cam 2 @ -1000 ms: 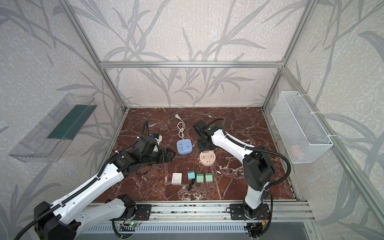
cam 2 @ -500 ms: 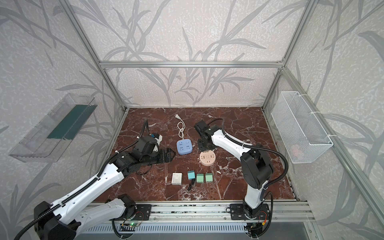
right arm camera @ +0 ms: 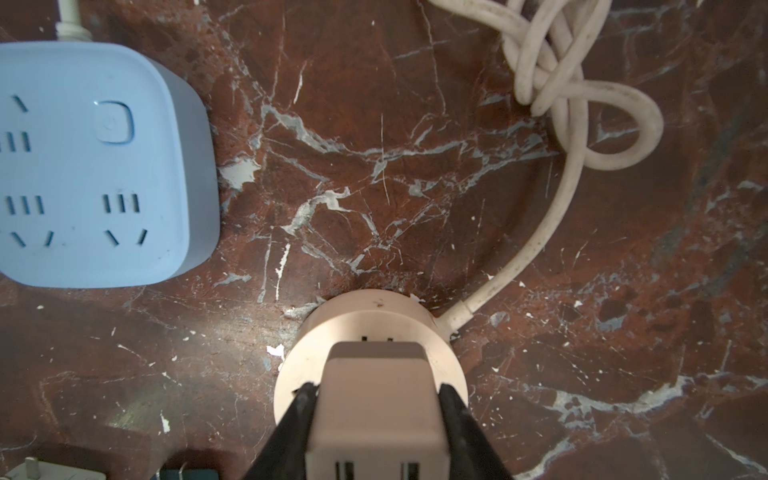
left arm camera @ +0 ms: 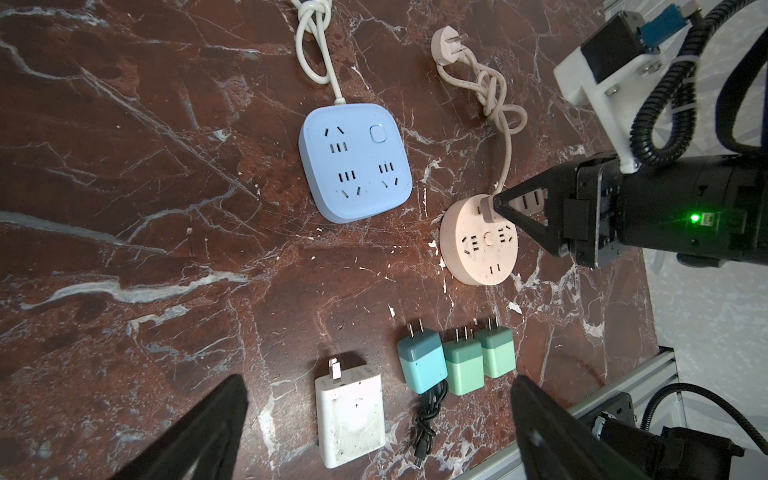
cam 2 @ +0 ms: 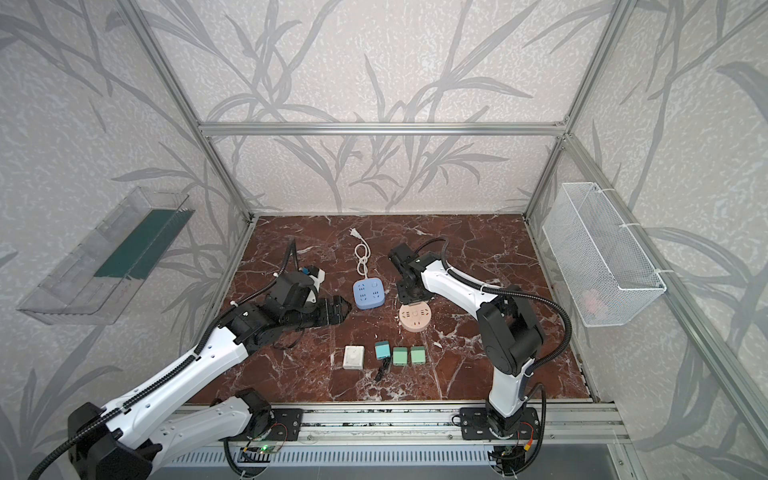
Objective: Insert the plug
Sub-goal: 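Lower the adapter prongs into the round pink strip's socket with the right gripper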
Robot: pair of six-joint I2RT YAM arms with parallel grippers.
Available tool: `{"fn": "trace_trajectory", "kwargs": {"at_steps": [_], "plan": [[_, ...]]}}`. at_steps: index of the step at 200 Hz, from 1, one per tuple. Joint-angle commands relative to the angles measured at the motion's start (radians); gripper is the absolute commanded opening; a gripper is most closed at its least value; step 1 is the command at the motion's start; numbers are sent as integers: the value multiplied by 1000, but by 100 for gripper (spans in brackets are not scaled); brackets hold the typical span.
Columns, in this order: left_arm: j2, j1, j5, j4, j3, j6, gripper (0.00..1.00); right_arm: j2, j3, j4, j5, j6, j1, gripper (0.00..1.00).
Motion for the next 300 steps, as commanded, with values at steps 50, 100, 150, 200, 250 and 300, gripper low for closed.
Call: {"fn": "trace_trajectory", "kwargs": {"at_steps": [50,100,150,200,250,300], "plan": [[-18,-4,-1,13,-19,-11,95,14,-33,12,14,16,-3,0],[-26,-4,-2,27,-36,-20,95,3,-61,14,8,30,-4,0],[-26,-5,-2,31,-37,-17,95,4,-95,12,9,46,-3,0],[-24,-4,-3,33,-40,-17,95,4,-127,11,11,58,-4,0],[-21,-4,1,42,-42,-20,95,-1,-153,7,14,69,2,0],[-27,-5,-3,40,-49,-18,95,10,-158,3,17,83,19,0]]}}
